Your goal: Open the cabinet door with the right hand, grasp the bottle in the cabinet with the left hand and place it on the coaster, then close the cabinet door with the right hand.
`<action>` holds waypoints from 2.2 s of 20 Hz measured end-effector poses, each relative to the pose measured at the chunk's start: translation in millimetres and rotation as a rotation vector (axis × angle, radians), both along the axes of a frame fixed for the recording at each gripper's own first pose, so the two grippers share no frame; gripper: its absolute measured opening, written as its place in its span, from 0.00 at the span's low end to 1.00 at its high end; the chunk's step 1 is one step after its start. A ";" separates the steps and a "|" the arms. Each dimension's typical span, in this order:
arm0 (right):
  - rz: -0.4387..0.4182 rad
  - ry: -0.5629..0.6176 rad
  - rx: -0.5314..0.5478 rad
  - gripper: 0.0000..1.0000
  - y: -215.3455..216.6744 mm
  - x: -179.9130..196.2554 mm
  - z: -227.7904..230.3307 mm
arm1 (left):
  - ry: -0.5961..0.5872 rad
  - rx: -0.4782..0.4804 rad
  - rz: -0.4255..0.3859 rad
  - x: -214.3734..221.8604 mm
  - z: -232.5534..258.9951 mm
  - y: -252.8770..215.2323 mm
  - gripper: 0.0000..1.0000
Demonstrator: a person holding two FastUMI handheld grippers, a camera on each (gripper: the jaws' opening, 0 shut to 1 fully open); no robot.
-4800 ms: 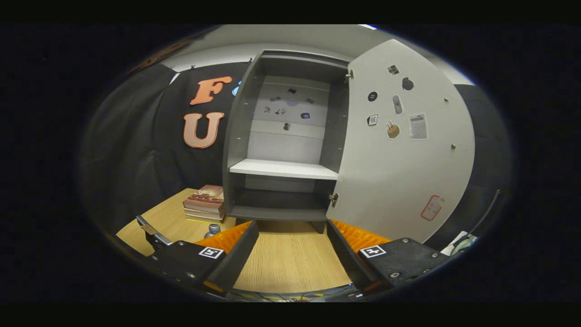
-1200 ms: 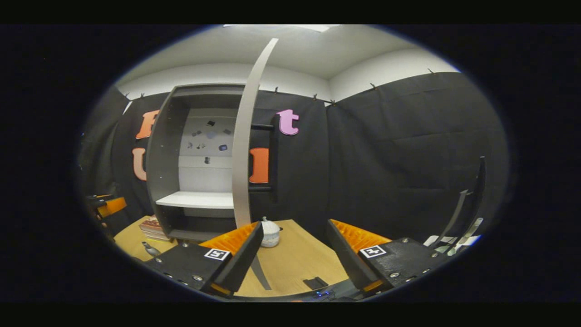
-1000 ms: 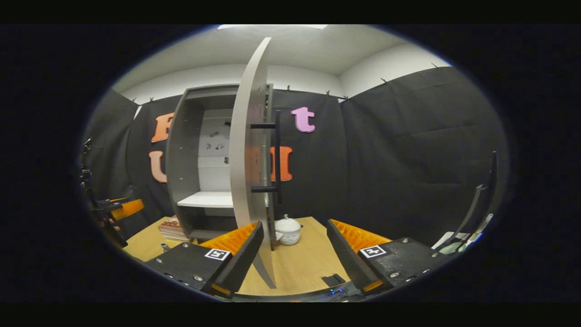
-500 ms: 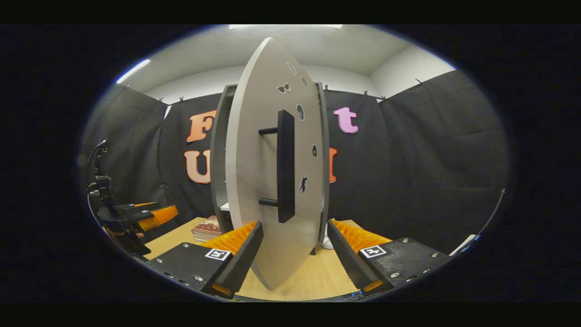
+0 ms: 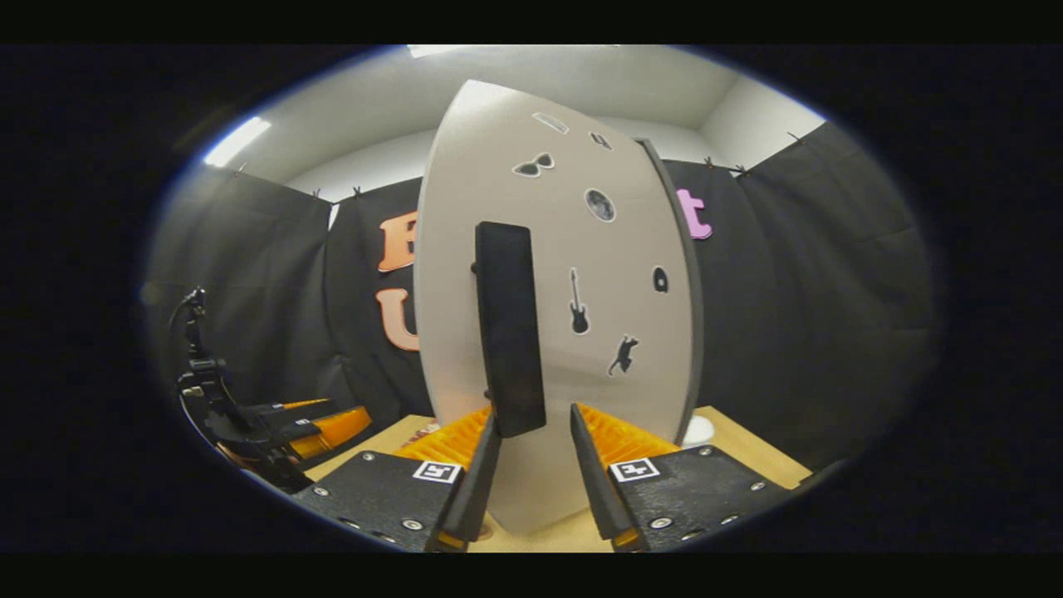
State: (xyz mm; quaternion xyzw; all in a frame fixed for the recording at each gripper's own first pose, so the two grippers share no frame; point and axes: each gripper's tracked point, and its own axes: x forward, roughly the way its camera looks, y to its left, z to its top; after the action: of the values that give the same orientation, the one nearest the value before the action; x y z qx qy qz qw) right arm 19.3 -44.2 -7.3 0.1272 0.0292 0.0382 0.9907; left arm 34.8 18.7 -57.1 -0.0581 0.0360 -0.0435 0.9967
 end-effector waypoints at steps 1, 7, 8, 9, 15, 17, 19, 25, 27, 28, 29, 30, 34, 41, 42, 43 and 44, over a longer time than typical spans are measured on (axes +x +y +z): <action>0.014 0.000 0.032 0.42 8.4 6.5 -3.8 | 0.001 0.000 -0.002 2.4 -1.3 5.8 0.97; -0.021 0.023 0.007 0.32 28.6 44.1 -10.8 | 0.007 -0.006 -0.012 23.4 -2.6 38.7 0.95; -0.018 0.030 0.006 0.32 29.3 44.8 -10.2 | 0.008 -0.005 -0.003 26.5 -1.4 43.2 0.95; -0.012 0.036 0.006 0.32 31.1 47.0 -9.8 | 0.006 -0.010 0.004 26.9 -0.3 43.5 0.98; 0.057 0.036 -0.006 0.28 42.2 66.3 -12.3 | 0.006 -0.028 0.075 28.0 -1.1 47.5 0.96; 0.081 0.030 0.008 0.28 44.8 70.4 -12.2 | 0.008 -0.014 0.095 30.9 -1.4 47.8 0.97; 0.100 0.024 0.015 0.32 47.0 74.9 -13.2 | 0.010 -0.002 0.119 33.3 -2.4 46.8 0.96; 0.139 0.012 0.023 0.32 51.4 85.2 -14.2 | 0.026 -0.005 0.160 36.6 -3.2 42.7 0.98; 0.139 0.005 0.006 0.32 51.1 87.5 -14.3 | 0.030 0.001 0.171 38.1 -2.3 42.4 0.98; 0.141 0.003 0.003 0.32 51.3 88.8 -14.8 | 0.029 0.003 0.178 38.9 -2.0 42.9 0.98; 0.144 0.000 0.007 0.32 51.8 89.3 -14.8 | 0.027 0.003 0.183 39.2 -1.5 42.1 0.98; 0.150 -0.001 0.013 0.32 52.2 89.6 -15.1 | 0.025 0.004 0.189 39.5 0.1 41.1 0.98; 0.171 -0.008 0.012 0.32 52.9 89.0 -13.9 | 0.020 0.016 0.220 34.2 5.7 39.6 0.97; 0.240 -0.043 0.001 0.43 54.0 78.3 -8.9 | 0.030 0.038 0.299 18.5 12.9 33.8 0.98; 0.240 -0.054 0.007 0.53 50.8 72.7 -6.3 | 0.029 0.039 0.300 17.6 14.5 31.0 0.97; 0.232 -0.064 0.007 0.61 46.6 65.7 -3.6 | 0.025 0.039 0.295 17.3 16.2 28.4 0.97; 0.219 -0.076 0.001 0.71 41.3 57.1 -0.5 | 0.018 0.037 0.286 17.3 19.1 25.3 0.99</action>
State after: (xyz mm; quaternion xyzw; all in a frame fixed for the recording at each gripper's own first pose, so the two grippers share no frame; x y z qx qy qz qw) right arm 76.4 -2.9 -7.8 0.1220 0.0054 0.1512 0.9809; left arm 52.1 44.0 -38.0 -0.0447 0.0370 0.1000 0.9933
